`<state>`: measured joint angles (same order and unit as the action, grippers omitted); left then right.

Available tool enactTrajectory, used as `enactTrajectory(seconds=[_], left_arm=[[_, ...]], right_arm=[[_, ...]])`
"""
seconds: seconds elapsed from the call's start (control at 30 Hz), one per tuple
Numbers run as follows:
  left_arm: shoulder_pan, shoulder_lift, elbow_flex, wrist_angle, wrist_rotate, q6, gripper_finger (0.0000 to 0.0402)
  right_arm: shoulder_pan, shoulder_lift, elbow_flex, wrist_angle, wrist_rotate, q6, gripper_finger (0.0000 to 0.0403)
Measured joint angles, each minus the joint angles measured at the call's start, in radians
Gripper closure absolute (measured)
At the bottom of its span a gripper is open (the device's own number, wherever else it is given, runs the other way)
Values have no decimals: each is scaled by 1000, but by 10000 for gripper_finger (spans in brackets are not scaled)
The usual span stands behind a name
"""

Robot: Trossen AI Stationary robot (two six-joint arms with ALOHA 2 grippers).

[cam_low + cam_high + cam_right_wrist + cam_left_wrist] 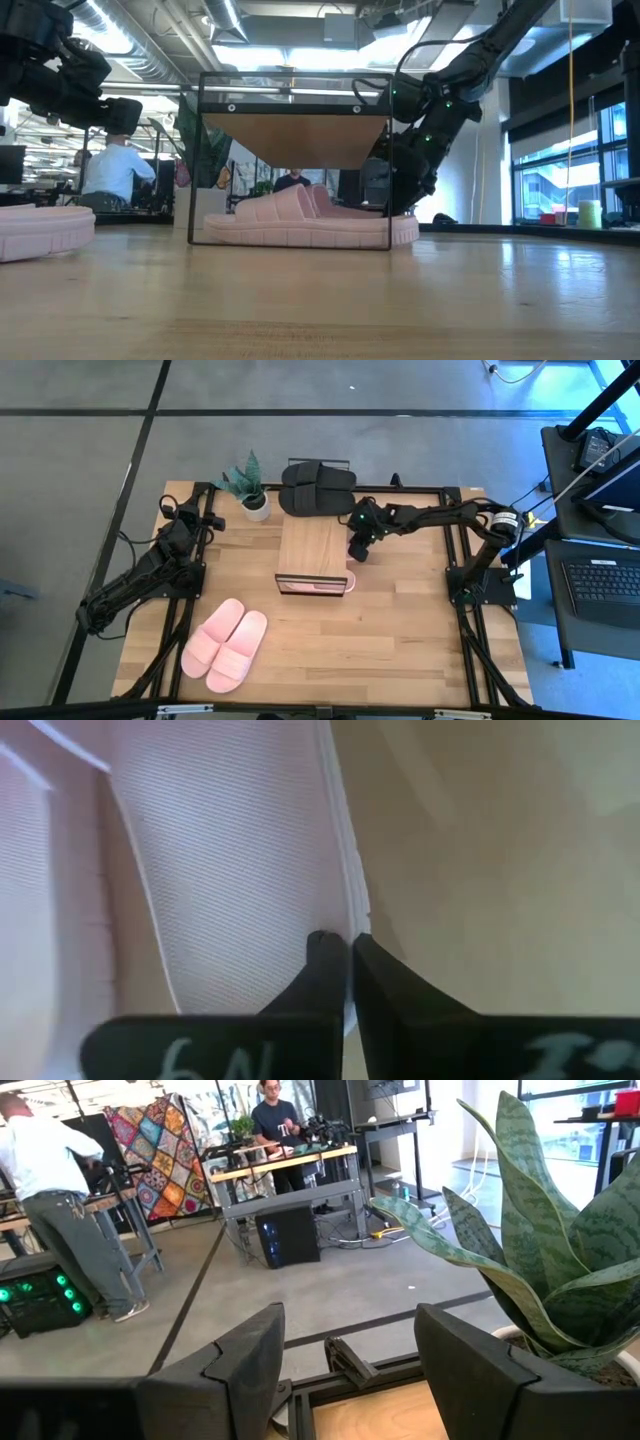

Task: Pick and place slides into the shelf
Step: Put the pink slide under the shelf

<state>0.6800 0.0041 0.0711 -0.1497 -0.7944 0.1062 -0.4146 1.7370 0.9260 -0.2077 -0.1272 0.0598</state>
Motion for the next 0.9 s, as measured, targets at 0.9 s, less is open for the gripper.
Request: enactTrajectory(seconds=[0.9], left_arm=[[0,0,0,0,0,-1,185]], right_arm=[[46,0,-2,6,-52,-66,345]])
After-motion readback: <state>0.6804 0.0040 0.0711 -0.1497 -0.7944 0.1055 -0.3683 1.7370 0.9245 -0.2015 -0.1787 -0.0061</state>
